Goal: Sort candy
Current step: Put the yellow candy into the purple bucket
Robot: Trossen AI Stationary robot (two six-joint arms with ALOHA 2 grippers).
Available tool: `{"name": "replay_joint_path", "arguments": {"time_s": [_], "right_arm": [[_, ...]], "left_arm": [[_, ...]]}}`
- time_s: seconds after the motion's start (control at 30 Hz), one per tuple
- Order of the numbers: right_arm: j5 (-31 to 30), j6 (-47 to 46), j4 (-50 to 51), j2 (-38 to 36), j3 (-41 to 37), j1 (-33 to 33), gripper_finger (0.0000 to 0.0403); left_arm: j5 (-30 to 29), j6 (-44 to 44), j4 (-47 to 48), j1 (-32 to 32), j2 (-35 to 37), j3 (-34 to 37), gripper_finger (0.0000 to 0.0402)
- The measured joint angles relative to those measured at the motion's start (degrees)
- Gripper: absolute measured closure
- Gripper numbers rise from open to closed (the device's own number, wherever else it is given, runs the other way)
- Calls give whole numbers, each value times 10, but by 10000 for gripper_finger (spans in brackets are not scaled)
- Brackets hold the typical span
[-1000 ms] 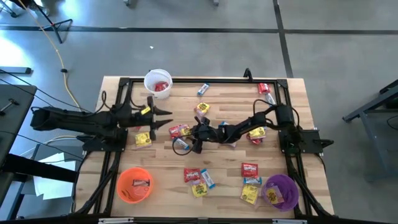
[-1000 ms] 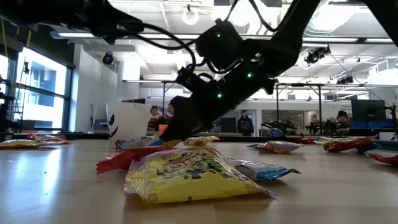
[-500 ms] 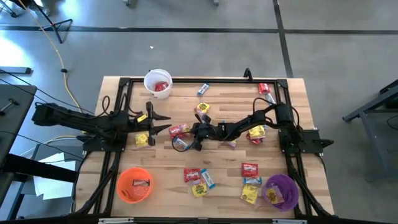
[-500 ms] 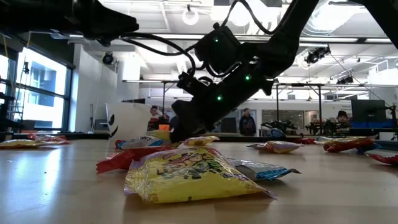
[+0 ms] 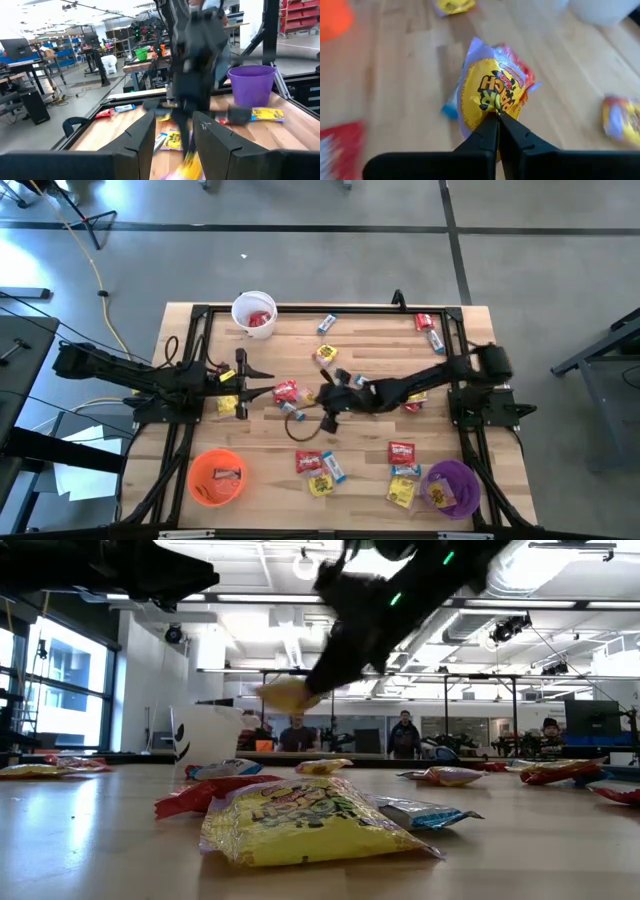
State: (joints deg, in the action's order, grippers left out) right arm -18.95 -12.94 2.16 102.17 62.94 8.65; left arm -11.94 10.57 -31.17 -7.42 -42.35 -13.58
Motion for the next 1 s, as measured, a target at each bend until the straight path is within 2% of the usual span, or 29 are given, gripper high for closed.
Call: {"name": "replay_joint_path", "arguments": {"time_s": [0.2, 0.4, 0.5, 0.67, 0.77, 0.9, 1.0], "right_arm": [[5, -141, 221, -128, 0, 79, 402], [42, -352, 427, -236, 0, 168, 402], [82, -450, 465, -281, 0, 218, 402], [125, -628, 470, -326, 0, 313, 403], [131, -748, 503, -330, 0, 369, 403], [169, -924, 578, -324, 0, 428, 403], [195, -1006, 618, -320, 0, 461, 403]], "left_arm": [[-12, -11, -1, -3, 0, 0, 282], [-8, -15, -43, -2, -28, 0, 282], [-3, -19, -62, -3, -55, 1, 282], [-2, -25, -92, -2, -92, 1, 282], [-2, -25, -106, -2, -105, 1, 282], [-2, -25, -124, -2, -115, 1, 282], [-2, -30, -123, -2, -118, 1, 282]]}}
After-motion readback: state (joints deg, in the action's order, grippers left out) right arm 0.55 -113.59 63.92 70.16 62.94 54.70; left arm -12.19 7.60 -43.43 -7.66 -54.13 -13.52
